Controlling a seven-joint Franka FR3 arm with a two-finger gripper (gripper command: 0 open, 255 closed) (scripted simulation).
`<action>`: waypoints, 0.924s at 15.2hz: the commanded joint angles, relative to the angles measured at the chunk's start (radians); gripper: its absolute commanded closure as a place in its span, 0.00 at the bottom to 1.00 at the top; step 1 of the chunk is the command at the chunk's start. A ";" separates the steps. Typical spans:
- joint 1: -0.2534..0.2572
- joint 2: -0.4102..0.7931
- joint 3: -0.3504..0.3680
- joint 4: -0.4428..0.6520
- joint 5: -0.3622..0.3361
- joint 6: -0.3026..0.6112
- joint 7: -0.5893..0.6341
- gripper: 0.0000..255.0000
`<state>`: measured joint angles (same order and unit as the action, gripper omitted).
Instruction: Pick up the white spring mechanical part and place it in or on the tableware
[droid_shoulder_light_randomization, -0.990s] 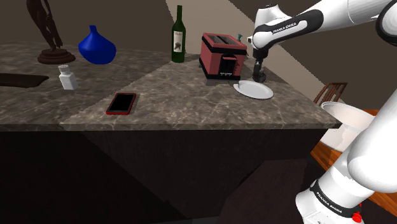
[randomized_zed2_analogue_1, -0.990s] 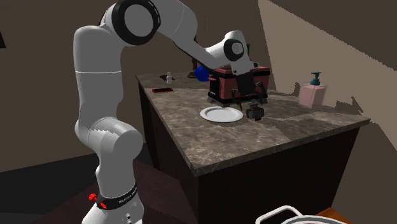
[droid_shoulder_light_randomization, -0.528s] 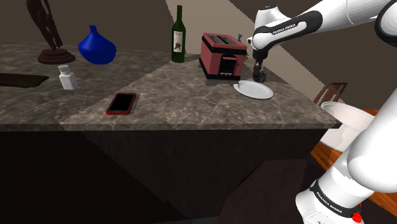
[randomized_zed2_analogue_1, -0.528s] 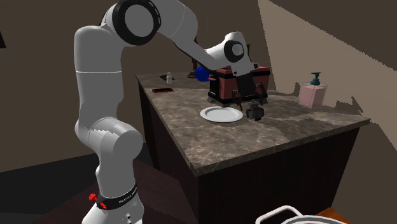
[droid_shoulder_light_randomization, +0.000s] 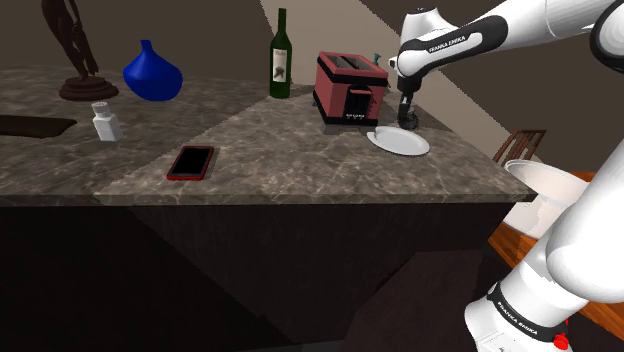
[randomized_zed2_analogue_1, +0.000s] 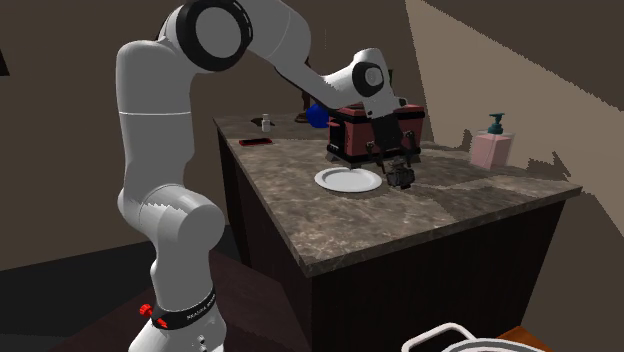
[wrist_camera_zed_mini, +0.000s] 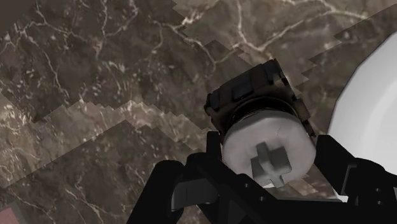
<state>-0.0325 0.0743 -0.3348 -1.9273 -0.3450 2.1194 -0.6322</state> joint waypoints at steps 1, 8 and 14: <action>-0.001 0.002 -0.001 -0.003 0.000 -0.002 0.000 1.00; 0.003 -0.017 0.003 0.051 0.006 -0.072 -0.018 1.00; 0.006 -0.029 0.005 0.116 0.013 -0.147 -0.040 1.00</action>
<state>-0.0280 0.0485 -0.3312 -1.8218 -0.3328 1.9869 -0.6706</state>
